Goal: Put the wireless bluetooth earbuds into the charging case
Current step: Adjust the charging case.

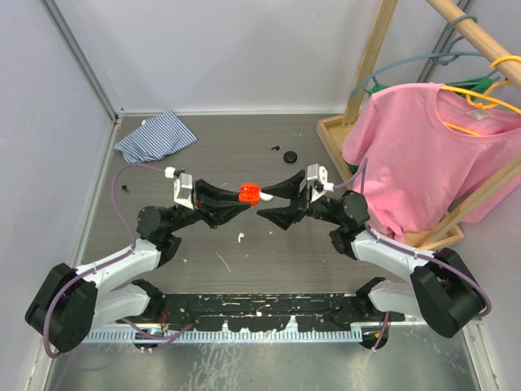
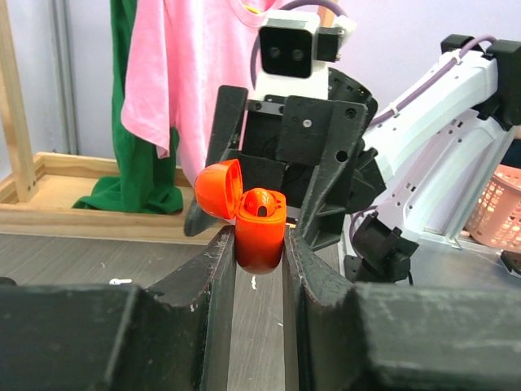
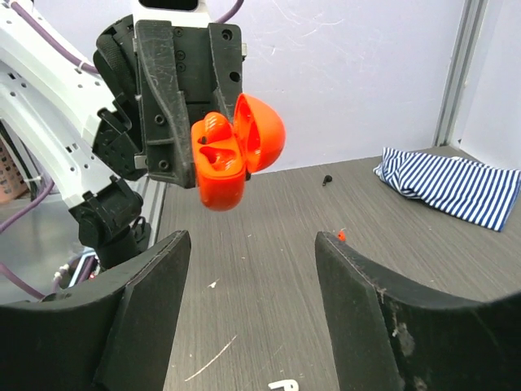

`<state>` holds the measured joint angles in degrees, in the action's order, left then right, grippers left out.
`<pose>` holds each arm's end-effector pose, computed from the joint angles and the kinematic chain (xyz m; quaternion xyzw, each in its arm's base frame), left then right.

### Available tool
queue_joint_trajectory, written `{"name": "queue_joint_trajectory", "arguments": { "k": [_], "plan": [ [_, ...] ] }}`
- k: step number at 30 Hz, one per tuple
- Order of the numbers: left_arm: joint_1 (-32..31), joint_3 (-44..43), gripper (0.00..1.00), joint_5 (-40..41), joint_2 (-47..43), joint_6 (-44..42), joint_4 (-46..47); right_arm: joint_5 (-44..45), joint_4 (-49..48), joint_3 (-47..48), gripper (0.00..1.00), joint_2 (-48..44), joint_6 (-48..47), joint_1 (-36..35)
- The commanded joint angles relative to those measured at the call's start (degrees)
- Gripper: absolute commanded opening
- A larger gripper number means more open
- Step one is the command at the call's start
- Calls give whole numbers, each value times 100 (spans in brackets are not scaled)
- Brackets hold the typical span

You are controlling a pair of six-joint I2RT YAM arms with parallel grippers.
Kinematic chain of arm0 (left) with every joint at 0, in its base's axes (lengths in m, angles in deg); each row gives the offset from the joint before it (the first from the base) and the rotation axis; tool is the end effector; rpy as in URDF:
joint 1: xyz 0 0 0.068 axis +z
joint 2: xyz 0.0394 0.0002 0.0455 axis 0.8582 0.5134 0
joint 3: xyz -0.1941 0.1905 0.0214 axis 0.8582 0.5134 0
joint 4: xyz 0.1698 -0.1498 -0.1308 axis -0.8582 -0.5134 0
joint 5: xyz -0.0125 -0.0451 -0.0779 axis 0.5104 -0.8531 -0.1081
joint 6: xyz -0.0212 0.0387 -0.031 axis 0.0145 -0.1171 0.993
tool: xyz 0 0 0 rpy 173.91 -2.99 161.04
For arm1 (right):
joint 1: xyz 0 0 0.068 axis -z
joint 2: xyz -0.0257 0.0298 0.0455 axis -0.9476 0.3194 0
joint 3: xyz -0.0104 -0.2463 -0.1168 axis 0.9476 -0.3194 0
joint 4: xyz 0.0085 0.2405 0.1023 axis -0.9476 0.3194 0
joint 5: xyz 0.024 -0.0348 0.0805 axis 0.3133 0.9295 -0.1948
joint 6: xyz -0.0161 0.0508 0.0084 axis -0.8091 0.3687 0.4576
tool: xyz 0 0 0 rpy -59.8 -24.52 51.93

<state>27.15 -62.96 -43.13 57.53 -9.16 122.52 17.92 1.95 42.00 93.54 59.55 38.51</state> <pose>0.1659 -0.1307 0.2904 0.3055 0.4542 -0.5713 0.6115 0.1811 0.1465 0.2825 -0.3754 0.4540 0.5239 0.6152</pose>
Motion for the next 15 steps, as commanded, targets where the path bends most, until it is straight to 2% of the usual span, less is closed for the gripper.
{"name": "queue_joint_trajectory", "arguments": {
  "k": [1,15],
  "plan": [
    [-130,-263,1,-115,154,99,666,22,-1040,196,68,213,465,23],
    [-312,-390,1,-146,470,31,788,-155,-1430,276,59,351,764,19]
  ]
}}
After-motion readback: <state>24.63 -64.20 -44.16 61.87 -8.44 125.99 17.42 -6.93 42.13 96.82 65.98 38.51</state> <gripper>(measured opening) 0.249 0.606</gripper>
